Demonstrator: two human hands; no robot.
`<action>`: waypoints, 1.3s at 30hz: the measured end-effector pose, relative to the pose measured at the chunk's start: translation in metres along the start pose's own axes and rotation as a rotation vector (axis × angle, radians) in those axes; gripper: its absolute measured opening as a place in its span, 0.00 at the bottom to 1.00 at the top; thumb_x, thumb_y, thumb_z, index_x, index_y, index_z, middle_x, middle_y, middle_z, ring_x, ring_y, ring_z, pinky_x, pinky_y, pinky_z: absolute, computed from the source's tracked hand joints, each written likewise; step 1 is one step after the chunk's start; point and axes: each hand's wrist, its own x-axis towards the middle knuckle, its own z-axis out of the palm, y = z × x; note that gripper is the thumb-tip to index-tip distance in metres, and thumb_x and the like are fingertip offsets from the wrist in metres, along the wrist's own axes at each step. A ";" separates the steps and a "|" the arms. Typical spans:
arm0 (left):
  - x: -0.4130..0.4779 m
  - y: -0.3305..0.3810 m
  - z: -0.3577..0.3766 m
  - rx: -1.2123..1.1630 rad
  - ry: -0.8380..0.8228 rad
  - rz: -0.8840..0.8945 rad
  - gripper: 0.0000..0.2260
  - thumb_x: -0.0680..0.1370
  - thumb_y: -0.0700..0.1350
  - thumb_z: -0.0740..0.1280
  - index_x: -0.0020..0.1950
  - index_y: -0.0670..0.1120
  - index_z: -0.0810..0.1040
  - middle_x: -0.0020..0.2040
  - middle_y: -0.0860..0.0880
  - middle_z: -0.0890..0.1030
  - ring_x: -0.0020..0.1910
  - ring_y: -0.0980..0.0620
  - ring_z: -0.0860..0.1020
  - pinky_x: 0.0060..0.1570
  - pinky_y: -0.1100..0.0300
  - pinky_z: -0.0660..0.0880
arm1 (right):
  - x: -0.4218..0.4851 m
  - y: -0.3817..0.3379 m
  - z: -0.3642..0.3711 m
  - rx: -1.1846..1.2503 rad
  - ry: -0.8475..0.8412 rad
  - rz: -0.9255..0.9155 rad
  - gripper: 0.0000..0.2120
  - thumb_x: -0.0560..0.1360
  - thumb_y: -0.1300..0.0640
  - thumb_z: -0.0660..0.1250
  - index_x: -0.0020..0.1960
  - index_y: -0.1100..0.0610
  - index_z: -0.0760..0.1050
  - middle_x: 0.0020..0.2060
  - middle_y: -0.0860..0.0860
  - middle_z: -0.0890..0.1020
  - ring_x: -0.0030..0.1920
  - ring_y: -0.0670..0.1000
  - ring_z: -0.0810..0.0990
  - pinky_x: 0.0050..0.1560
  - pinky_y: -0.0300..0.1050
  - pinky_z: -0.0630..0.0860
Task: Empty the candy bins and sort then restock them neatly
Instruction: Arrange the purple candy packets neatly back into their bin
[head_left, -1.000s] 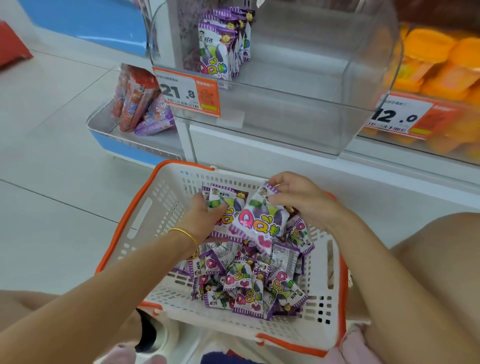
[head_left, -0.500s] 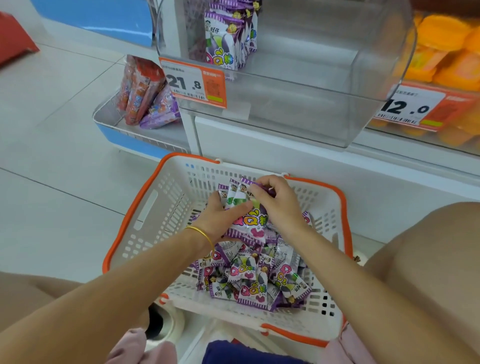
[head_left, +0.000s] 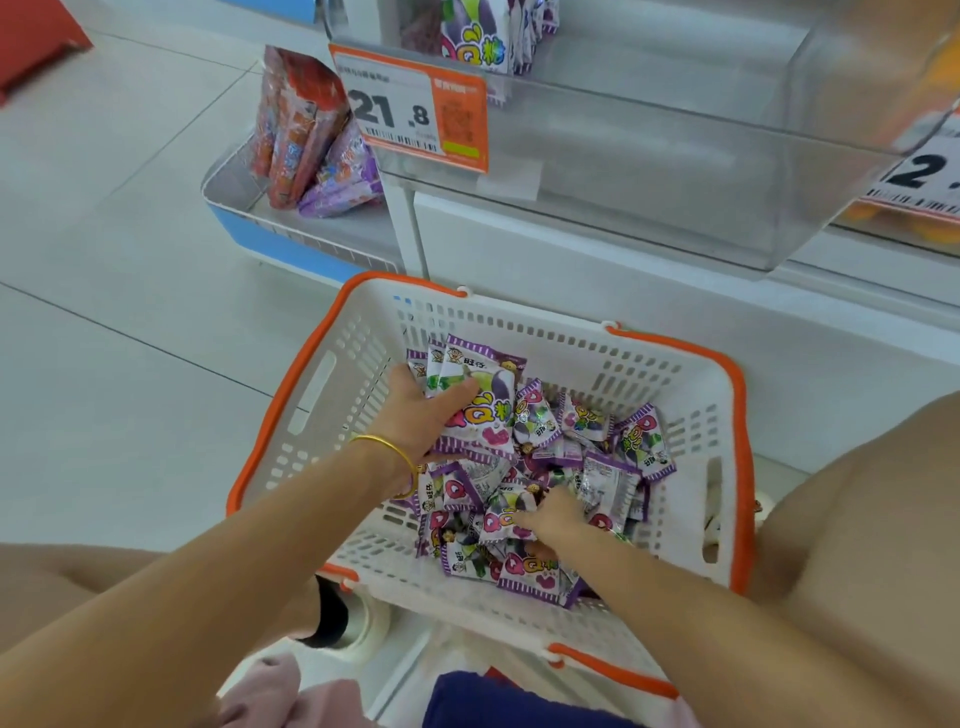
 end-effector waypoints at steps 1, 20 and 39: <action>-0.001 0.001 0.000 0.005 -0.004 0.002 0.25 0.74 0.49 0.71 0.64 0.46 0.62 0.63 0.41 0.75 0.52 0.43 0.80 0.33 0.53 0.81 | 0.001 -0.001 -0.001 0.064 -0.005 0.028 0.16 0.74 0.59 0.70 0.45 0.59 0.62 0.35 0.54 0.70 0.34 0.52 0.75 0.33 0.39 0.79; -0.040 0.028 0.012 0.183 0.182 0.352 0.27 0.77 0.48 0.68 0.70 0.37 0.61 0.64 0.39 0.72 0.61 0.43 0.74 0.48 0.60 0.69 | -0.142 -0.082 -0.105 0.786 0.010 -0.397 0.06 0.73 0.54 0.64 0.49 0.52 0.74 0.55 0.54 0.78 0.55 0.56 0.76 0.58 0.55 0.72; -0.081 0.046 0.024 0.026 -0.049 0.564 0.38 0.70 0.64 0.67 0.70 0.45 0.57 0.66 0.48 0.70 0.62 0.53 0.73 0.61 0.59 0.72 | -0.186 -0.103 -0.090 0.853 -0.013 -0.552 0.20 0.77 0.40 0.58 0.63 0.51 0.65 0.58 0.51 0.77 0.58 0.52 0.77 0.59 0.56 0.75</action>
